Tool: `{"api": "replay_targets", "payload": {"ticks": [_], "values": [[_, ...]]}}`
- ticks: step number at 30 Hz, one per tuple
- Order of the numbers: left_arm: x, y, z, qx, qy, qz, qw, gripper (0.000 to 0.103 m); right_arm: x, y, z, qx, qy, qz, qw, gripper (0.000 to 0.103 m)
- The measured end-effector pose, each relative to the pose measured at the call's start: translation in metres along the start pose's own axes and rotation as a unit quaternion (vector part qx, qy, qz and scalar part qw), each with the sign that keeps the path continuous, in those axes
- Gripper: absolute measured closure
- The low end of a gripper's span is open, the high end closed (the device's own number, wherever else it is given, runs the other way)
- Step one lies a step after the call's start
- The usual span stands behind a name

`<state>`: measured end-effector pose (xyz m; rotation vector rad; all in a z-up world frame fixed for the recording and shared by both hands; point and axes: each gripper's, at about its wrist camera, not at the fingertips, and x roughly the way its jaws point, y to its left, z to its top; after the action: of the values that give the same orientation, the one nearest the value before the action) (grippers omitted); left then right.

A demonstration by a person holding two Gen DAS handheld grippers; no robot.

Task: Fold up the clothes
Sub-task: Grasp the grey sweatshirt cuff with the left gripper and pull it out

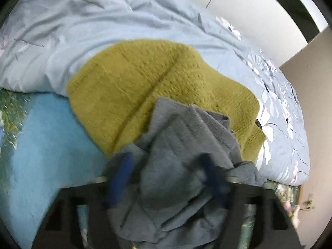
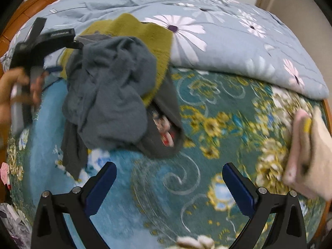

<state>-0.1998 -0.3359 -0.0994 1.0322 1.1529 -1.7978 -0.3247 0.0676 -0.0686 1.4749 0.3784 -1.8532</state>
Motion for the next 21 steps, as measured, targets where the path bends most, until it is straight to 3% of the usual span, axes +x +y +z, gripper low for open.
{"api": "replay_targets", "payload": {"ticks": [1,2,7,13,17,21], "values": [[0.000,0.000,0.000,-0.009,0.008,-0.005,0.9999,0.083,-0.003,-0.005,-0.006,0.006,0.002,-0.002,1.000,0.000],[-0.001,0.001,0.000,-0.018,0.015,-0.009,0.9997,0.096,-0.007,-0.011,-0.013,0.013,0.003,-0.003,1.000,0.000],[-0.046,0.012,-0.029,-0.039,-0.027,-0.055,0.9974,0.098,-0.025,-0.026,-0.032,0.040,0.008,-0.009,0.999,0.000],[-0.105,0.043,-0.104,-0.065,-0.039,-0.090,0.9930,0.098,-0.045,-0.022,-0.052,0.055,0.013,0.000,0.998,0.000],[-0.145,0.063,-0.184,-0.039,-0.022,-0.067,0.9967,0.098,-0.057,-0.008,-0.075,0.053,0.015,0.020,0.998,0.000],[-0.161,0.093,-0.251,-0.045,0.011,-0.038,0.9982,0.098,-0.067,-0.003,-0.101,0.028,0.022,0.040,0.999,0.000]]}}
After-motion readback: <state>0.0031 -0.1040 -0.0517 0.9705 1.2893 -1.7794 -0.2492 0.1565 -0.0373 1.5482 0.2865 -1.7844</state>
